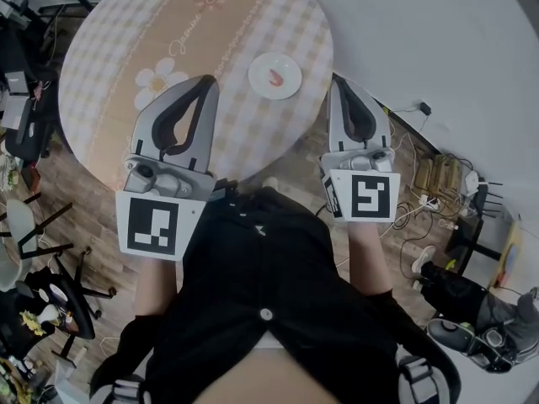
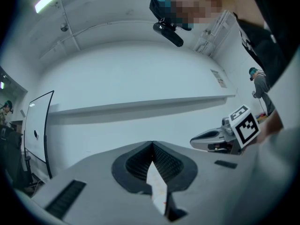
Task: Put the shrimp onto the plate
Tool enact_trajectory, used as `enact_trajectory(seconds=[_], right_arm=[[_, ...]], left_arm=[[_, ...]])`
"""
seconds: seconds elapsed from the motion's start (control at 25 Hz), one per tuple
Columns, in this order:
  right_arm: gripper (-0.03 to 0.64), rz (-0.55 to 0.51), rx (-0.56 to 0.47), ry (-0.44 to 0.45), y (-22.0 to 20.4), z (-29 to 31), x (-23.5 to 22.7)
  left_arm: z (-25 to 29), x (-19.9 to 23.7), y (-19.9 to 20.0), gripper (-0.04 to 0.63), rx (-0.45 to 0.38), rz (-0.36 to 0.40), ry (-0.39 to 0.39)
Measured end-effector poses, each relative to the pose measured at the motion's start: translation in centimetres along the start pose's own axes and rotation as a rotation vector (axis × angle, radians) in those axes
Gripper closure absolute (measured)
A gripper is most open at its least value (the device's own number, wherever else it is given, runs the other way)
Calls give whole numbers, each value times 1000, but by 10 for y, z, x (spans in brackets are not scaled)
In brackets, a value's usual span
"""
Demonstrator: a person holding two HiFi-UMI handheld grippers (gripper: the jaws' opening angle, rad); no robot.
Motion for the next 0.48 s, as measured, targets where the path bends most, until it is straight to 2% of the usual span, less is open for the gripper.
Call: enact_trajectory(seconds=[0.48], right_arm=[[614,-35,-7,29,9,3,12]], left_arm=[[-3,4,1,592,-13,-3,9]])
Point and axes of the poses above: the fingertips, and each gripper's own axes: z forward along the fingers, x to its left, y out of its top, the point moved 6 cm from there along -z, backward along the fingers, and after that the axes turned 4 degrees about -z, right-handed, at the moved point
